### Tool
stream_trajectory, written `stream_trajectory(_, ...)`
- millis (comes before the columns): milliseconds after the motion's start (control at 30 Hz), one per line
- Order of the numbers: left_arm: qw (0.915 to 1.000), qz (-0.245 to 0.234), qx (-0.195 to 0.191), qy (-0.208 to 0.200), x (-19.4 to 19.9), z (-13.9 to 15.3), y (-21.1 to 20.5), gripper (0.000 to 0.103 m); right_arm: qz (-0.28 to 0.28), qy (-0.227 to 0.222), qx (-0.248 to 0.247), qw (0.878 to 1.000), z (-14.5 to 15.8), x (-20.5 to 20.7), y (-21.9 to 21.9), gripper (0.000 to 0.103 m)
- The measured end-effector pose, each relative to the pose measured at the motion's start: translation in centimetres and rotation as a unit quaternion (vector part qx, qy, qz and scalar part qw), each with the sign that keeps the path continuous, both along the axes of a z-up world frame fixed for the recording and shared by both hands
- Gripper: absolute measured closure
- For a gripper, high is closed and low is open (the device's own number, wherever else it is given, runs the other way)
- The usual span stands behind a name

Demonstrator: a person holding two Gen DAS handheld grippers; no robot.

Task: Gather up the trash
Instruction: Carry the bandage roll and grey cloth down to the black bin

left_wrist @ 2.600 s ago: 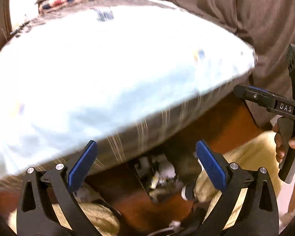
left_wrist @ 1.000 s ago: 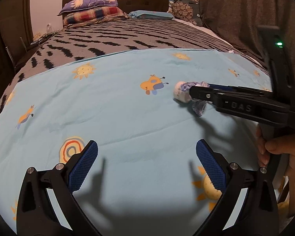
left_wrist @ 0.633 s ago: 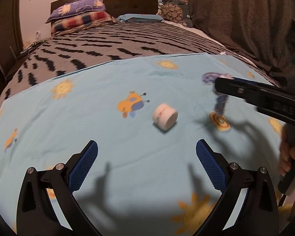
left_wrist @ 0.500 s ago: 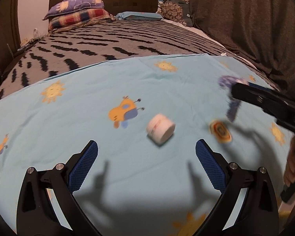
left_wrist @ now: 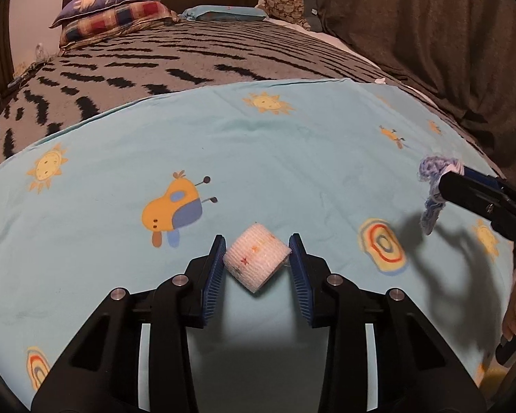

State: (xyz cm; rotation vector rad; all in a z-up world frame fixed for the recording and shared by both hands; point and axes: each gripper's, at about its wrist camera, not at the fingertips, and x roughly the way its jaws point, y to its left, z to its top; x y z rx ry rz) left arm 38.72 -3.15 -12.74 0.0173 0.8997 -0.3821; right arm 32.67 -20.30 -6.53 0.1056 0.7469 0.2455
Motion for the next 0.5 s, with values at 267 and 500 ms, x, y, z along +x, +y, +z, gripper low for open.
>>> stream_trajectory(267, 0.9982, -0.004, 0.028, -0.053, -7.1, 5.0, -0.1, 0.067, 0.002, -0.022, -0.005, 1.0, 3.2, -5.5, -0.1, 0.057)
stream_trajectory(500, 0.9954, -0.008, 0.021, -0.093, -16.2, 9.6, 0.3, 0.067, 0.005, -0.04, -0.013, 0.999, 5.3, -13.5, 0.0, 0.057)
